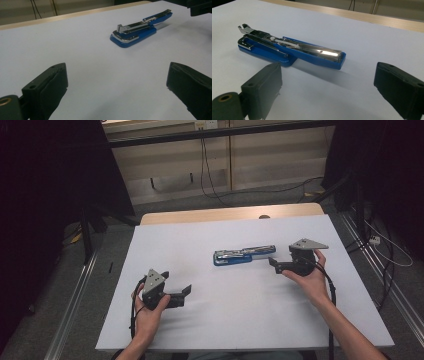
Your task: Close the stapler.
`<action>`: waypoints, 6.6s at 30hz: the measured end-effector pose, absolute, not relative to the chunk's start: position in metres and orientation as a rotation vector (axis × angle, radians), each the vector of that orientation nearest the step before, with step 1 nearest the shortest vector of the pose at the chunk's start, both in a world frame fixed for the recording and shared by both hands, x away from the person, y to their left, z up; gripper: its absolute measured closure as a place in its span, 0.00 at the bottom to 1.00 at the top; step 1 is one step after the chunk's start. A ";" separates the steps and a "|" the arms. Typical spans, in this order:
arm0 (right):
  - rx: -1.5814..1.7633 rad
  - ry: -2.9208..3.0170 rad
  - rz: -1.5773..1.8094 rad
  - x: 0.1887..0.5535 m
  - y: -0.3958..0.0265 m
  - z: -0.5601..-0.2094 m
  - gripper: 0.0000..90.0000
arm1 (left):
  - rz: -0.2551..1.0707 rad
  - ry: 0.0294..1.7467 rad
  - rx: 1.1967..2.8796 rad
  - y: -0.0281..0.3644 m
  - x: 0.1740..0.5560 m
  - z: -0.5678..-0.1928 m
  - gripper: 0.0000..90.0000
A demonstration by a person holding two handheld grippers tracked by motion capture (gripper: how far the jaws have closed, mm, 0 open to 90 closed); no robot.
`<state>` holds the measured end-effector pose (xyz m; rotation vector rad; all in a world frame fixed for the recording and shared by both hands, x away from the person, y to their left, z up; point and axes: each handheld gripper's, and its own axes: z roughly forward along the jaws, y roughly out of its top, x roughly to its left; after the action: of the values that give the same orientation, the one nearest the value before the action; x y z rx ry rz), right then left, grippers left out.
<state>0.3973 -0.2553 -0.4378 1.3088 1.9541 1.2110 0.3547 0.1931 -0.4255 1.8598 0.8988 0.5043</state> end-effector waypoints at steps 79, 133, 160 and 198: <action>1.287 2.043 1.181 0.402 -0.253 -0.454 1.00 | 0.381 0.707 2.028 0.086 0.458 -0.440 0.99; 1.342 2.184 0.965 0.430 -0.242 -0.456 1.00 | 0.402 0.716 2.095 0.077 0.457 -0.451 1.00; 1.342 2.169 0.991 0.436 -0.239 -0.458 1.00 | 0.399 0.718 2.096 0.078 0.459 -0.451 1.00; 1.282 2.098 1.145 0.435 -0.233 -0.453 1.00 | 0.401 0.716 2.087 0.078 0.459 -0.452 1.00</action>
<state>0.4351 -0.2326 -0.4534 1.2819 2.0977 1.1447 0.4585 0.0781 -0.4517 2.0871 0.7160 0.4015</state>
